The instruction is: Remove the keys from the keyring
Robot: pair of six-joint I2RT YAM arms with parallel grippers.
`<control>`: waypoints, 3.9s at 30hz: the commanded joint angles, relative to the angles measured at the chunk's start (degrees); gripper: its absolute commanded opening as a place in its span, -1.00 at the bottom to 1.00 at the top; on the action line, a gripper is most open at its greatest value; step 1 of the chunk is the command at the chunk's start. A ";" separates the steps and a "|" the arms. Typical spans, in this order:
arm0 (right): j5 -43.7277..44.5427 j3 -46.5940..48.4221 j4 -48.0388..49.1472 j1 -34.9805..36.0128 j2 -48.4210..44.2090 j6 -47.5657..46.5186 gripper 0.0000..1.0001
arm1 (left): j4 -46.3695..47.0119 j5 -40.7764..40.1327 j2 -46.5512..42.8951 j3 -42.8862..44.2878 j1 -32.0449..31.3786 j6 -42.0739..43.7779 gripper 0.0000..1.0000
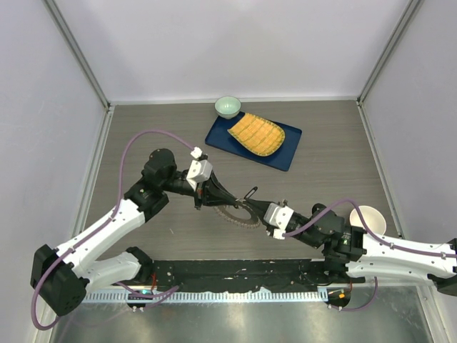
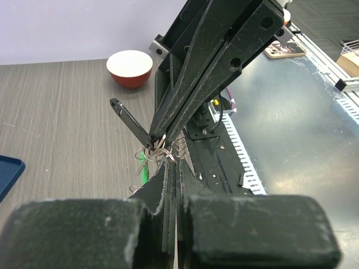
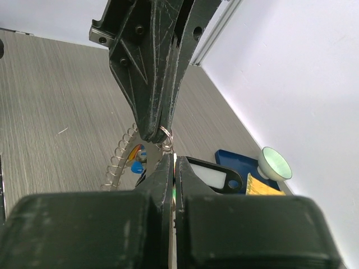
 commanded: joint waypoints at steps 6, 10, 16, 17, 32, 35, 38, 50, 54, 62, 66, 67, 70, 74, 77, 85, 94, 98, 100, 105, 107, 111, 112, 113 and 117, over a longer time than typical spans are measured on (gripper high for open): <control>4.91 2.36 3.27 -0.78 -0.76 -1.43 -0.99 | -21.90 3.20 1.24 8.28 0.01 14.68 -1.00; 4.39 2.98 3.00 -0.78 0.12 -2.22 -0.99 | -29.11 1.70 2.13 9.87 0.01 19.43 -1.00; 4.30 3.07 3.88 -0.78 0.21 -2.92 -0.99 | -33.42 2.04 1.96 10.23 0.01 24.35 -1.00; 4.47 3.07 3.97 -0.78 0.20 -3.10 -0.99 | -33.00 2.22 1.69 9.97 0.10 24.28 -1.00; 0.43 0.70 2.83 -0.78 -1.46 0.59 -0.99 | -12.02 10.66 0.37 6.63 0.10 7.61 -1.00; -0.01 -0.36 2.74 -0.78 -1.81 -0.20 -0.98 | 4.39 11.98 1.16 3.04 0.10 -8.33 -1.00; 0.87 -0.71 3.18 -0.78 -1.91 -1.60 -0.99 | 20.59 12.16 1.60 0.65 0.10 -20.77 -1.00; 2.72 -1.06 8.45 -0.78 0.38 -2.58 -0.99 | 24.92 15.14 1.16 0.73 -0.08 -22.66 -1.00; 3.07 -1.50 9.68 -0.87 0.56 -1.78 -0.99 | 25.01 16.73 2.48 1.61 -0.08 -22.13 -1.00; 6.92 -0.36 9.68 -1.05 3.54 -4.06 -0.99 | 23.35 12.78 3.27 4.60 -0.08 -20.38 -1.00; 9.13 -0.27 12.66 -1.05 5.12 -7.05 -0.99 | 20.27 8.56 3.62 4.69 -0.08 -19.85 -1.00; 9.48 -0.10 12.85 -1.05 5.30 -7.84 -0.99 | 20.00 8.03 3.45 4.25 -0.08 -19.76 -1.00; 10.10 -0.18 14.16 -1.05 5.56 -8.90 -0.99 | 21.31 8.55 1.44 2.24 -0.08 -20.11 -1.00; 10.89 -0.01 14.08 -1.05 6.09 -9.69 -0.99 | 23.52 9.16 -1.03 0.91 0.36 -19.06 -1.00; 10.63 0.17 12.68 -1.14 7.06 -8.90 -0.98 | 22.99 8.29 -1.47 1.44 1.06 -18.88 -1.00; 9.57 0.17 12.06 -1.14 8.55 -5.65 -0.99 | 26.68 7.85 -2.27 1.44 1.15 -20.90 -1.00; 2.99 0.25 9.25 -2.27 4.53 -2.57 -0.99 | 26.50 9.61 0.10 2.58 4.49 -23.35 -1.00; 0.17 5.25 1.79 -2.63 3.72 -4.85 -0.99 | 28.35 6.20 1.60 2.67 5.11 -30.20 -1.00; -1.06 7.72 -1.56 -2.63 3.81 -5.91 -0.98 | 28.44 4.78 1.51 3.02 5.28 -35.28 -1.00; -2.64 11.32 -7.35 -2.63 3.63 -7.14 -0.99 | 20.10 0.47 0.11 4.34 5.72 -36.46 -1.00; -3.43 11.77 -8.59 -2.54 3.63 -7.76 -0.99 | 14.40 -1.02 -0.07 5.48 5.90 -35.93 -1.00; -4.93 16.41 -15.07 -2.54 3.89 -8.11 -0.99 | 4.71 -2.35 1.25 8.03 7.21 -36.54 -1.00; -5.10 17.30 -16.23 -2.54 3.98 -8.72 -0.99 | 6.62 -0.34 2.47 8.29 7.48 -37.94 -1.00; -5.28 18.09 -17.29 -2.54 4.16 -9.16 -0.98 | 8.90 0.89 2.92 7.94 7.83 -40.21 -1.00; -4.75 22.65 -22.99 -2.54 5.21 -11.80 -0.99 | 30.33 3.10 5.38 5.22 7.83 -59.95 -1.00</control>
